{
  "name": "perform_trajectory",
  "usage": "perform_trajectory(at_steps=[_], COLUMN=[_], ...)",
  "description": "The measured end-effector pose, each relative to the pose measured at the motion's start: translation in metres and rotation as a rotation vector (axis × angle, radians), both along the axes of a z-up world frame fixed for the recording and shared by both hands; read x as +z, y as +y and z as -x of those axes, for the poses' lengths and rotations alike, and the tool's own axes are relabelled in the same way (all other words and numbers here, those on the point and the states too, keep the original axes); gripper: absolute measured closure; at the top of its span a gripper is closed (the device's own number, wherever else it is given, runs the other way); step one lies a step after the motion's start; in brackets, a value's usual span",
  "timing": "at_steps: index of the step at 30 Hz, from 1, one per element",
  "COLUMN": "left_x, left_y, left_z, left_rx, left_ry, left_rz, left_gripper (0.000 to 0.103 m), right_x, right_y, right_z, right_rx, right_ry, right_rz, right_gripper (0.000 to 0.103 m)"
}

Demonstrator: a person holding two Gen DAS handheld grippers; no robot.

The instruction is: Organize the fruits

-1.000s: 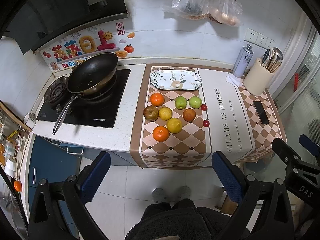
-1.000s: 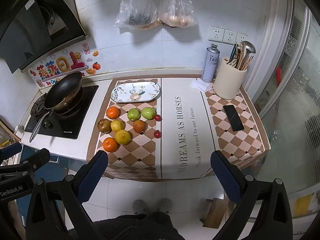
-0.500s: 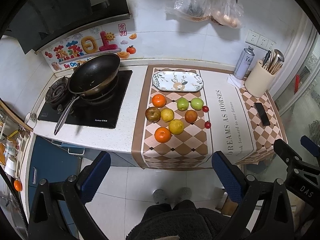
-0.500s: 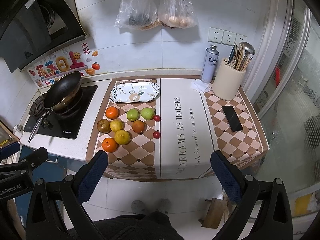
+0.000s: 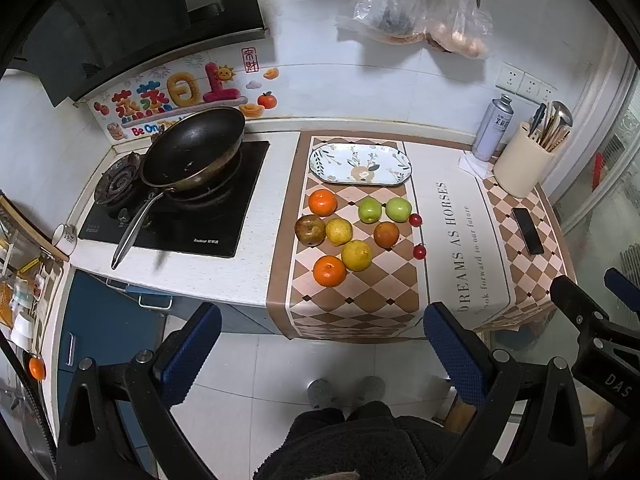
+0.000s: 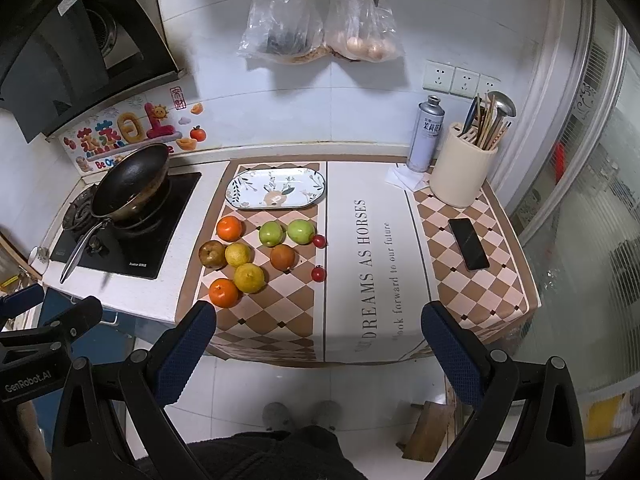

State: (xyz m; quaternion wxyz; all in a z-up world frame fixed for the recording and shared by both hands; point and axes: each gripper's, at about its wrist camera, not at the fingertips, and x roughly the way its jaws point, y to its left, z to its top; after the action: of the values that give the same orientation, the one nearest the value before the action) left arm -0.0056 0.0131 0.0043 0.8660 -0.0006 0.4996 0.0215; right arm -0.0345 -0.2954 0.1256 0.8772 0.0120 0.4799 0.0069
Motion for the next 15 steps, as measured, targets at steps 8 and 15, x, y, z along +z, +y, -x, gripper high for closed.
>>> perform_trajectory(at_steps=[8, 15], left_x=[-0.0021, -0.0005], left_y=[-0.0032, -0.0022], left_z=[0.0003, 0.0008], left_rx=[0.009, 0.011], left_ry=[-0.009, -0.016], left_rz=[-0.016, -0.021], left_gripper=[0.000, 0.000], right_x=[0.0008, 0.0013], right_y=[0.0029, 0.0033], right_z=[-0.0023, -0.0029], right_rx=[0.002, 0.001], right_ry=[-0.005, -0.007], right_rz=[0.003, 0.003], right_gripper=[0.000, 0.000])
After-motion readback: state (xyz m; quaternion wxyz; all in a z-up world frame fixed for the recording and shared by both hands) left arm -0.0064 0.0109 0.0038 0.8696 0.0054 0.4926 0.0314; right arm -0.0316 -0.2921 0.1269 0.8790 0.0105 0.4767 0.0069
